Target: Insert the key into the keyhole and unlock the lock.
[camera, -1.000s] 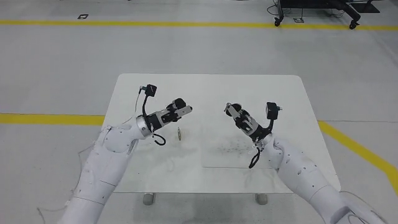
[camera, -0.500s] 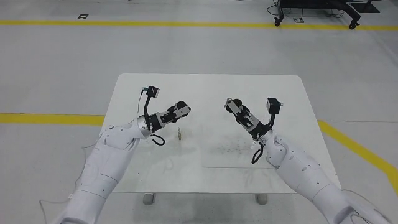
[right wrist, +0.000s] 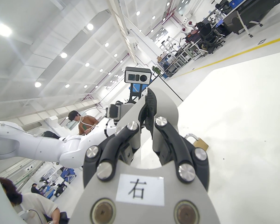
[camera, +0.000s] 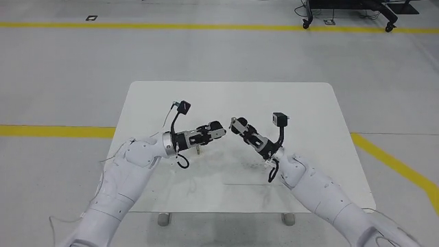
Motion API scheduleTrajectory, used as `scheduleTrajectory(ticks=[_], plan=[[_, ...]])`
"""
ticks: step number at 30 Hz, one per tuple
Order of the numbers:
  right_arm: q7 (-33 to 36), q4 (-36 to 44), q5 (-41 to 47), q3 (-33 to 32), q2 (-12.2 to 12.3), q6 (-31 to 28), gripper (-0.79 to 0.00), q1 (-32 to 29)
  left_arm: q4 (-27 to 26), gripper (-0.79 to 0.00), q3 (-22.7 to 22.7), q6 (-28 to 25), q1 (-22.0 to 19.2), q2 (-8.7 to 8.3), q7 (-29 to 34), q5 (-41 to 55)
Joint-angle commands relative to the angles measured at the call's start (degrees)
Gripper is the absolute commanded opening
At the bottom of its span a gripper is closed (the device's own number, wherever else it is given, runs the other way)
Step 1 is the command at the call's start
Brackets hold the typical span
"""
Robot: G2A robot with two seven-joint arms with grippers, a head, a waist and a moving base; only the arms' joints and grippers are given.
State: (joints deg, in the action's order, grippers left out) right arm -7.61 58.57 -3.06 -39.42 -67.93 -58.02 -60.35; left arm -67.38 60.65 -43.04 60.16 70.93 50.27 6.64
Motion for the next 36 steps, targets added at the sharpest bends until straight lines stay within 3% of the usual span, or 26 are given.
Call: scheduleTrajectory(ticks=[1, 14, 25, 36], plan=[[1.52, 0.11, 1.00, 0.12, -0.28, 0.02, -0.785, 0.02, -0.05, -0.668, -0.34, 0.04, -0.06, -0.01, 0.12, -0.09], [6.13, -0.85, 3.10, -1.33, -1.59, 0.02, -0.785, -0.76, 0.66, -0.622, -0.86, 0.22, -0.40, -0.26, -0.39, 1.72], [8.79, -0.59, 3.74, -3.18, -2.29, 0.02, -0.785, -1.58, 0.95, -0.779, -1.84, 0.79, -0.86, -0.38, -0.70, 0.68], [10.82, -0.74, 3.57, -4.83, -3.00, 0.02, -0.785, -2.04, 1.01, -0.785, -2.47, 2.64, -1.05, -0.45, -2.24, -0.39]])
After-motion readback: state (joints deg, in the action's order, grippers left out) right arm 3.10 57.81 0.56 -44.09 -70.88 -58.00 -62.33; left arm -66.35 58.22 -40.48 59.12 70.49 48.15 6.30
